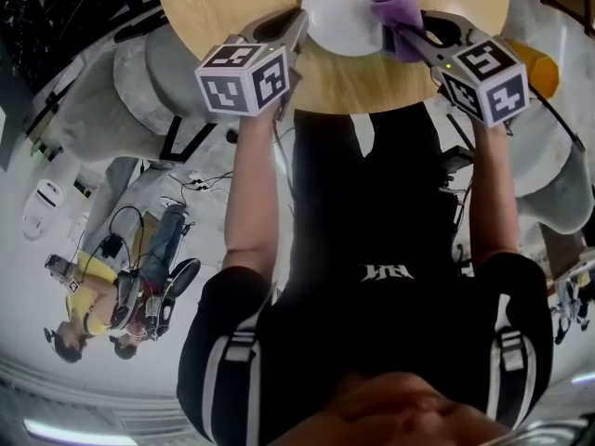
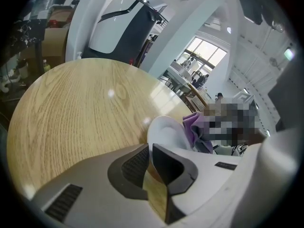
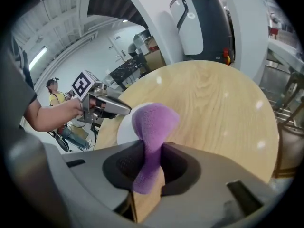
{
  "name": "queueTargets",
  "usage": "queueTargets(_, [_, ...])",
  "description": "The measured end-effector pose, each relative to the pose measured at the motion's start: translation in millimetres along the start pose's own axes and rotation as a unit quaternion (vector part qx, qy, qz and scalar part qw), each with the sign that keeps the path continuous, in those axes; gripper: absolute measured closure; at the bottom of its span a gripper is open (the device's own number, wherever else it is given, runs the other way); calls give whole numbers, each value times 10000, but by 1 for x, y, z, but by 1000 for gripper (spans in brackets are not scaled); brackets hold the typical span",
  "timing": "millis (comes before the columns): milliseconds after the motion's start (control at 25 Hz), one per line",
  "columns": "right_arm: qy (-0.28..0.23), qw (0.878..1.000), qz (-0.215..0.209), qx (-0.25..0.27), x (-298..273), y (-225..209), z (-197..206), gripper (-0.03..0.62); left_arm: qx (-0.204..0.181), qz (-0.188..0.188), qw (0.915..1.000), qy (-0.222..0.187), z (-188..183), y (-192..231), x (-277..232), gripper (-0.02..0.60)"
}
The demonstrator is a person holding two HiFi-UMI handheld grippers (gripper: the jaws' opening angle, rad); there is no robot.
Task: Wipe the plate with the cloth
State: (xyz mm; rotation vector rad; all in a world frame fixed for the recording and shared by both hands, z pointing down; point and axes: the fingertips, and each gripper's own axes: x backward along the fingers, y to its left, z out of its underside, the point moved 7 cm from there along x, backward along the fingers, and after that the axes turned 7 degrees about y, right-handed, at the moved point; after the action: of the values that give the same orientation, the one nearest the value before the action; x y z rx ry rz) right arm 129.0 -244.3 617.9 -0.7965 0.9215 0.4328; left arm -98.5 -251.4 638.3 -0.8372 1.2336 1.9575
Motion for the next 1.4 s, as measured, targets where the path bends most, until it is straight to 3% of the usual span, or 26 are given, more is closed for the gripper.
queueTargets(120, [-290, 9993, -185, 144, 4, 17, -14, 503, 1, -24, 10000, -14, 2, 3, 1, 549])
queueTargets(240, [-497, 9960, -662, 342, -11, 43, -38, 503, 27, -38, 10000, -47, 1, 4, 2, 549])
queueTargets(400, [-212, 9904, -1355, 167, -53, 67, -47, 503, 8, -77, 10000, -12, 1, 0, 2, 549])
queueTargets(760, [288, 9964, -761, 255, -46, 45, -21, 503, -58, -110, 9999, 71, 1, 4, 5, 549])
queueTargets(1080, [158, 9993, -278, -191, 13, 3, 38, 503, -52, -139, 9999, 24, 9, -18, -2, 549])
queueTargets(1240, [-279, 9977, -608, -115, 33, 27, 54, 503, -149, -193, 9997, -23, 25, -51, -7, 549])
queueTargets(1400, [-308, 9909, -1309, -12, -30, 63, -6, 503, -58, -243, 9997, 29, 12, -18, -6, 551])
